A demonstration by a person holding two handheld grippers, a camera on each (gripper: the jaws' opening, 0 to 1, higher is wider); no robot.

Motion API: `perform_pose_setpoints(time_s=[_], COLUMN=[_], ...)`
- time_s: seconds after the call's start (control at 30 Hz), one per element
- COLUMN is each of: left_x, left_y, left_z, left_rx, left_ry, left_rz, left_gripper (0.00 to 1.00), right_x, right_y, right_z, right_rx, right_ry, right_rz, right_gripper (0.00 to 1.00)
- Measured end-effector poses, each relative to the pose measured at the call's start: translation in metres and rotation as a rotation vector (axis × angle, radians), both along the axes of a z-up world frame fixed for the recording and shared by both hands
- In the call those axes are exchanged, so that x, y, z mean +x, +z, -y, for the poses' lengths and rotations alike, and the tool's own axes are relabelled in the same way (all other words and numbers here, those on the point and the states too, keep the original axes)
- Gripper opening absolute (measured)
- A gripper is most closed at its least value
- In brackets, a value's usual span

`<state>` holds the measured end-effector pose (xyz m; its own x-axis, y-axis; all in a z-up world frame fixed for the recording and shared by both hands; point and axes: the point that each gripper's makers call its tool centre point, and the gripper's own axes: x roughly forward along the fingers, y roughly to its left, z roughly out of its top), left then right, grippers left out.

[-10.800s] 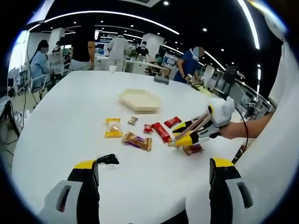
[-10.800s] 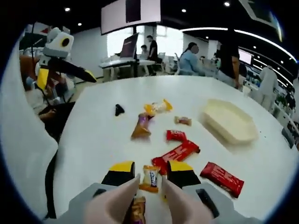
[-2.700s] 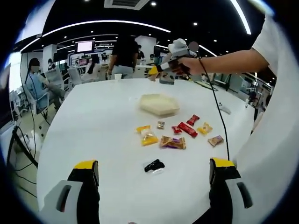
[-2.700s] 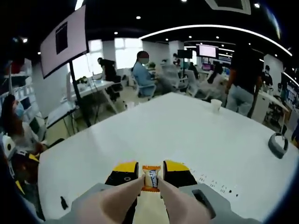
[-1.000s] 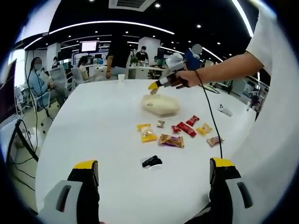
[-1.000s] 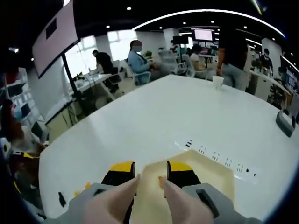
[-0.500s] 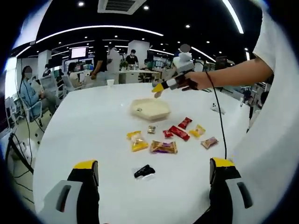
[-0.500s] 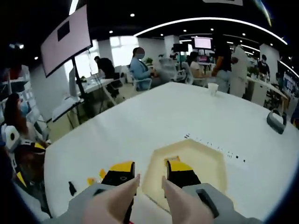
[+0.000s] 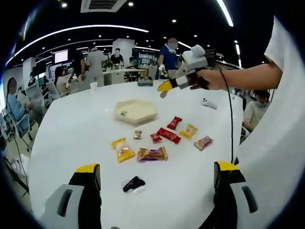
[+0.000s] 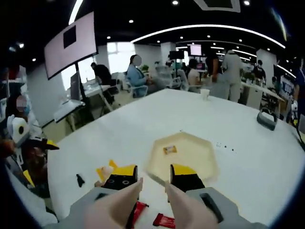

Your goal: Place the target food into the container with the food tongs after gripping and lifting it, then release it inside without dropping or visibly crushing the food.

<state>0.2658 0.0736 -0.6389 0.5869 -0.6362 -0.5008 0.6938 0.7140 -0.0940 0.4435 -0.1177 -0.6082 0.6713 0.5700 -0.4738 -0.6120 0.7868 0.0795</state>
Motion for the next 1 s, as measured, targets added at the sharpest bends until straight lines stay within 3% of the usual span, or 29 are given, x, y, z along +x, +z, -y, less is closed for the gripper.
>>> perform_pose_setpoints(time_s=[0.13,0.4,0.77,0.8,0.83,1.0], left_x=[-0.003,-0.013,-0.034,-0.036,-0.036,-0.038], left_y=[0.006,0.018,0.038,0.037,0.040,0.056], left_z=[0.011,0.042,0.083,0.078,0.076,0.077], left_rx=[0.015,0.062,0.024,0.087,0.104,0.044], left_ry=[-0.009,0.019,0.104,0.114,0.148,0.195], left_rz=[0.014,0.027,0.032,0.038,0.051,0.086], left_gripper=[0.99,0.99,0.99,0.99,0.99,0.99], right_x=[-0.019,-0.062,-0.118,-0.125,-0.129,-0.138], right_y=[0.006,0.005,0.001,0.000,0.000,-0.006], right_z=[0.013,0.035,0.068,0.072,0.076,0.085], right_rx=[0.044,0.065,0.070,0.094,0.102,0.102], right_ry=[-0.032,-0.013,0.023,0.025,0.022,0.020], right_rz=[0.029,0.020,0.018,0.007,0.009,0.010], right_gripper=[0.26,0.26,0.26,0.26,0.26,0.26])
